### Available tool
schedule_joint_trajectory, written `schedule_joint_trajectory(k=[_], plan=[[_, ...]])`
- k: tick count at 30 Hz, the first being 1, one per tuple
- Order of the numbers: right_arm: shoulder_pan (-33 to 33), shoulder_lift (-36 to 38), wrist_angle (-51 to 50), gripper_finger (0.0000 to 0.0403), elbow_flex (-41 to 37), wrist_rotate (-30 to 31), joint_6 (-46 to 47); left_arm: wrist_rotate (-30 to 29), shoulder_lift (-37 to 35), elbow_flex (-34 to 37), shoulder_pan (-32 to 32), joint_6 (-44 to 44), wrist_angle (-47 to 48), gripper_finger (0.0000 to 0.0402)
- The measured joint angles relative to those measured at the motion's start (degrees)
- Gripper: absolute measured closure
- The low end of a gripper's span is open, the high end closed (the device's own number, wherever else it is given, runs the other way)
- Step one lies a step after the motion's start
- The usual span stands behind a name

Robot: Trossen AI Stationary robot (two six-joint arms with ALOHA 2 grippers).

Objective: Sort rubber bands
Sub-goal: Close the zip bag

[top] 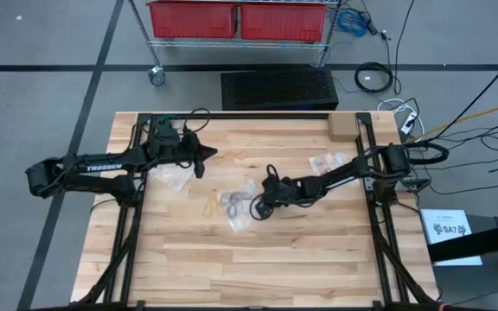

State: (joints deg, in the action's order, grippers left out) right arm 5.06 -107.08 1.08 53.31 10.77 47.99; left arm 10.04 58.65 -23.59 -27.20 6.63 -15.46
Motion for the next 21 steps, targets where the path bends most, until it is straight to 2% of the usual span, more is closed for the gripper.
schedule_joint_trajectory(k=[2,6,11,16,21], plan=[[0.12,0.3,-4.48,0.0392,2.7,-1.7,-3.87,-0.02,-0.02,0.0,-0.01,0.02,-0.93,0.038],[0.15,2.2,-13.85,0.0401,9.3,-1.0,-12.58,1.15,0.01,0.0,0.01,1.53,-2.34,0.0361],[-0.97,4.54,-25.44,0.0402,16.86,3.06,-22.33,11.13,-0.02,0.0,0.21,8.01,-4.73,0.03],[-2.16,7.51,-29.97,0.0402,21.75,5.47,-30.27,14.2,-0.01,0.0,1.98,7.59,-4.28,0.0239],[-3.0,11.19,-29.94,0.0403,23.64,5.89,-34.35,14.48,0.02,0.02,3.79,5.66,-2.44,0.0222]])
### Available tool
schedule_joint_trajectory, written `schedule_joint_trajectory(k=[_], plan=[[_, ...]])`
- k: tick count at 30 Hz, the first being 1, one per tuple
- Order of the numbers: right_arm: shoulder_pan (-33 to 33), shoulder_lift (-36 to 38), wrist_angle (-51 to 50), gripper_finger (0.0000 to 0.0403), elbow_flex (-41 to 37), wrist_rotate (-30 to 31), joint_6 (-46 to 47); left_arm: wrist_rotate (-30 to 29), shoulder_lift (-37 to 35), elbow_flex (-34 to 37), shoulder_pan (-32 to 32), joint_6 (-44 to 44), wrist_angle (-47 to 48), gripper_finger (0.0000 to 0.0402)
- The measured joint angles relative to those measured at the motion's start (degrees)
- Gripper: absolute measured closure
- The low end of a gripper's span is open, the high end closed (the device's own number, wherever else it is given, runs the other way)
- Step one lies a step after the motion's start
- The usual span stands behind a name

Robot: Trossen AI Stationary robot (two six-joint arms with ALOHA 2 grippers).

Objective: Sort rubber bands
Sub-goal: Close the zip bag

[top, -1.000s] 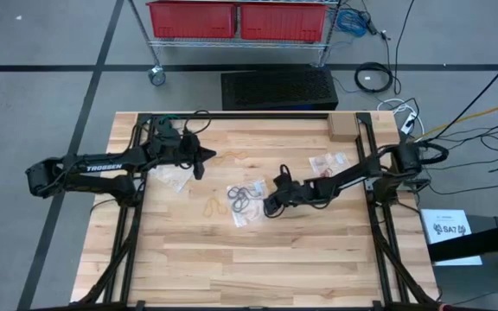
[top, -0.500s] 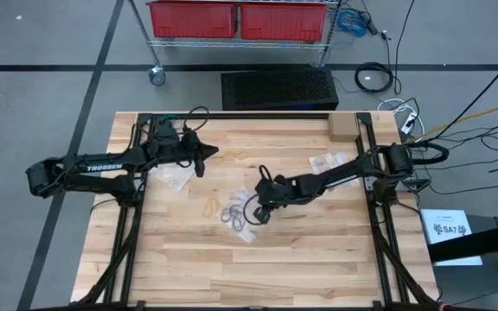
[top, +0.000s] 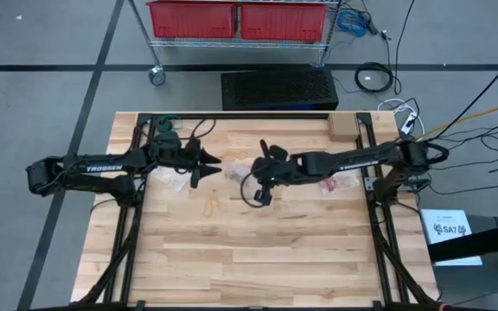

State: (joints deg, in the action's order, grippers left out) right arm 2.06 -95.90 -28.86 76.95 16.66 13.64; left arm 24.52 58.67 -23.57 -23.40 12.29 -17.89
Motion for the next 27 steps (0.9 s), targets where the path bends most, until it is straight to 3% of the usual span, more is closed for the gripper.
schedule_joint_trajectory(k=[10,27], plan=[[-0.14,1.29,0.2,0.0403,0.37,-0.67,-2.97,-4.6,-0.01,0.0,1.06,-2.68,-8.23,0.0221],[-0.13,1.29,1.41,0.0403,0.37,-2.01,-4.71,-1.8,0.23,0.0,2.98,-2.27,-9.42,0.0221]])
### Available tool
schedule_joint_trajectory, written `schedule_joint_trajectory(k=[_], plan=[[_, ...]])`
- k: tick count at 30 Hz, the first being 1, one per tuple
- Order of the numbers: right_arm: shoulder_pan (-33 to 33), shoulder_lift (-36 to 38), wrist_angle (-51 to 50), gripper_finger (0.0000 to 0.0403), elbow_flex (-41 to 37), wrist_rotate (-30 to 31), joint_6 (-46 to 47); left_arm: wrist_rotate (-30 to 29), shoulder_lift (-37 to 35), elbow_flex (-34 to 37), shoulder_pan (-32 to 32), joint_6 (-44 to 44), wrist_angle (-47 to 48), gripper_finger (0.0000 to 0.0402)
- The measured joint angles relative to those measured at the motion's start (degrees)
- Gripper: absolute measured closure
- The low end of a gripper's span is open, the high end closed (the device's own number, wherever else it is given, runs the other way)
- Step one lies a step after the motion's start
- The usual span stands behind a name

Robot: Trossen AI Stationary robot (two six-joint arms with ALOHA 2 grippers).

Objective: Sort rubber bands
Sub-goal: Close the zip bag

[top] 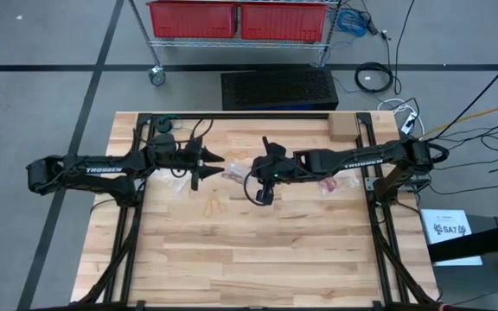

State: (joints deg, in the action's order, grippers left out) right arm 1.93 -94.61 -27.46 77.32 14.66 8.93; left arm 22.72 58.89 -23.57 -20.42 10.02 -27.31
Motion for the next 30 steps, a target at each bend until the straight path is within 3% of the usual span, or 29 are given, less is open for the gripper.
schedule_joint_trajectory(k=[17,23,30], plan=[[0.04,0.0,1.44,0.0403,0.0,-2.68,-1.94,1.18,4.66,-3.19,1.05,0.09,0.7,0.0235],[0.04,0.0,0.57,0.0403,0.0,-2.73,-2.28,1.18,4.66,-3.19,1.02,-0.77,0.8,0.029],[0.04,0.0,0.56,0.0403,0.0,-3.05,-2.28,1.18,4.66,-3.19,1.01,-4.83,0.81,0.0391]])
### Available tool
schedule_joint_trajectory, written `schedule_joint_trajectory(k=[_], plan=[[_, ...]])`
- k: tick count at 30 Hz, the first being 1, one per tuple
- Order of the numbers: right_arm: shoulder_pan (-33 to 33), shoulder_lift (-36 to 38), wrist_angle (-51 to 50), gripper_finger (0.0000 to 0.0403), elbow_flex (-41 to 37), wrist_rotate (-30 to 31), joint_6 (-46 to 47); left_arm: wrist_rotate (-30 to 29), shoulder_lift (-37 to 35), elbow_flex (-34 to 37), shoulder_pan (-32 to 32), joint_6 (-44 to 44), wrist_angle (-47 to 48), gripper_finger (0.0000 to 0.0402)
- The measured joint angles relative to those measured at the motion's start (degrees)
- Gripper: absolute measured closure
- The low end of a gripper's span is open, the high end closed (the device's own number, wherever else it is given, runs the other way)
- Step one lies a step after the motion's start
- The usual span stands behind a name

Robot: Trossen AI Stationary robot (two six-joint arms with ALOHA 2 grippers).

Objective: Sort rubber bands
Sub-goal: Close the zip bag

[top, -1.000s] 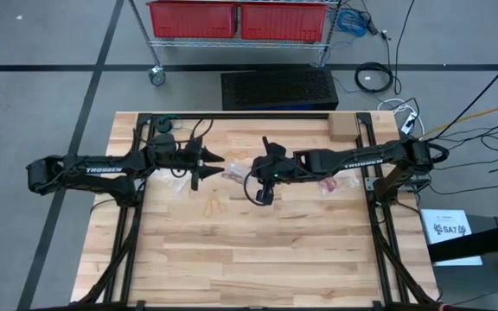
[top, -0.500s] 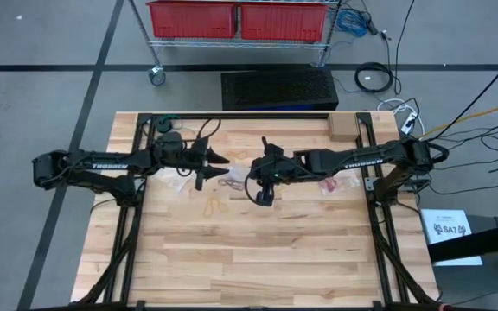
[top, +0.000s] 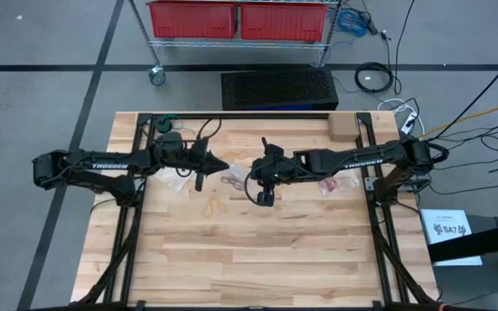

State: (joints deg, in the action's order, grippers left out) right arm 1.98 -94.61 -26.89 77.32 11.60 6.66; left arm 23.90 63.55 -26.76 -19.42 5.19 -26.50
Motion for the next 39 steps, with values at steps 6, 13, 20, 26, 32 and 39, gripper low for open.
schedule_joint_trajectory(k=[6,13,20,26,32,39], plan=[[0.0,0.0,0.01,0.0403,0.0,0.01,0.06,0.07,0.0,0.0,0.0,-0.15,0.0,0.0398],[-0.5,0.18,-0.01,0.0389,-0.02,0.03,2.47,0.09,-0.02,0.0,0.07,-0.16,0.0,0.04],[-2.72,4.4,1.36,0.0314,-0.02,0.23,5.46,-0.17,-0.02,-0.02,0.41,-1.54,1.36,0.04],[-5.62,4.1,8.6,0.0274,-0.02,-7.22,5.55,-0.76,-0.02,-0.02,0.93,-1.66,1.73,0.0401],[-6.45,0.63,13.3,0.0272,-0.02,-10.04,0.95,-1.69,-0.02,-0.02,0.92,-1.64,1.82,0.0401],[-6.64,-1.86,15.83,0.0271,-0.02,-10.24,-0.44,-1.75,-0.02,-0.02,0.96,-1.62,1.97,0.0401]])
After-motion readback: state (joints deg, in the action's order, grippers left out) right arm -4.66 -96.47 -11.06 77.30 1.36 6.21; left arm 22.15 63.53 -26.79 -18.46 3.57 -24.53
